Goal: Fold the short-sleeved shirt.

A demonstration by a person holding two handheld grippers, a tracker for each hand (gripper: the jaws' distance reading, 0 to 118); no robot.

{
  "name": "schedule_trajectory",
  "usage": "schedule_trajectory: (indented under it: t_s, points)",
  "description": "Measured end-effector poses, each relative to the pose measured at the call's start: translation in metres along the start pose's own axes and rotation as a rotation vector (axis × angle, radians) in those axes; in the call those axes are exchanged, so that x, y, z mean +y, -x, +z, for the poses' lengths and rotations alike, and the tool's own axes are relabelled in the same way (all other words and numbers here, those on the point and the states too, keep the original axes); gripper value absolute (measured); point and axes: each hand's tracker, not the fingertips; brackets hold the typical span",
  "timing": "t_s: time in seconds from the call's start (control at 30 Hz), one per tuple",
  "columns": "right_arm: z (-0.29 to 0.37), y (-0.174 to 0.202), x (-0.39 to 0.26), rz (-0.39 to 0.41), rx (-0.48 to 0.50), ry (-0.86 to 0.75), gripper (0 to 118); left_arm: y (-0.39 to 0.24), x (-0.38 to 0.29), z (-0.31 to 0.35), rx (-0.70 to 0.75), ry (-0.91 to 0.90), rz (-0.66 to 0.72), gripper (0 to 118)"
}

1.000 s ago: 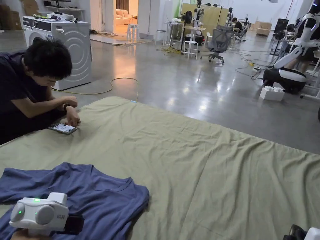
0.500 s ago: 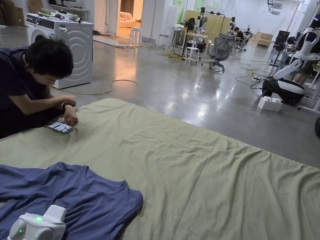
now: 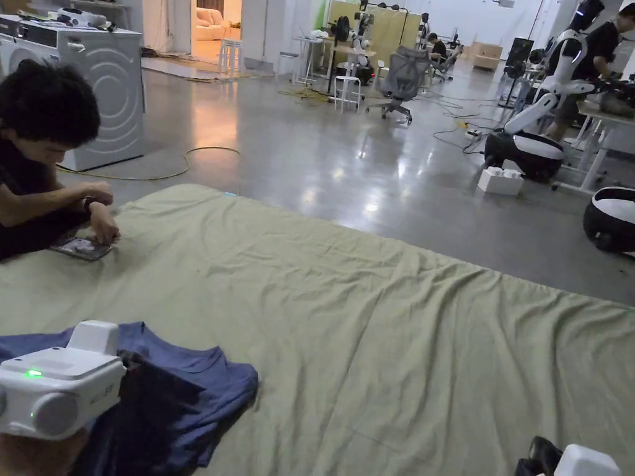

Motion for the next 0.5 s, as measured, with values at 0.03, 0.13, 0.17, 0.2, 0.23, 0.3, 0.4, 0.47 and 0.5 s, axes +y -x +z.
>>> schedule_trajectory:
  t_s: [0.03,0.13,0.17,0.2,0.23,0.3,0.4,0.47,0.5]
  points:
    - [0.001,-0.001,0.002,0.000,-0.002,-0.005,2,-0.003,0.010,0.004,-0.013,-0.018,0.007,2]
    - [0.006,-0.007,0.007,0.000,-0.008,-0.026,2,-0.017,0.046,0.019,-0.060,-0.095,0.001,2]
    - [0.008,-0.009,0.009,0.001,-0.010,-0.034,2,-0.025,0.057,0.025,-0.076,-0.125,-0.002,2]
    - [0.010,-0.011,0.011,0.002,-0.012,-0.040,2,-0.034,0.068,0.031,-0.096,-0.142,-0.016,2]
    - [0.012,-0.013,0.013,0.003,-0.015,-0.045,2,-0.043,0.078,0.038,-0.113,-0.158,-0.031,2]
    - [0.016,-0.019,0.016,-0.002,-0.022,-0.058,2,-0.063,0.096,0.049,-0.167,-0.196,-0.048,2]
    - [0.021,-0.029,0.019,-0.003,-0.038,-0.075,2,-0.102,0.121,0.071,-0.264,-0.252,-0.054,2]
    - [0.026,-0.036,0.021,-0.001,-0.051,-0.082,2,-0.130,0.133,0.083,-0.335,-0.270,-0.083,2]
    - [0.028,-0.040,0.021,0.000,-0.059,-0.085,2,-0.141,0.136,0.086,-0.364,-0.278,-0.087,2]
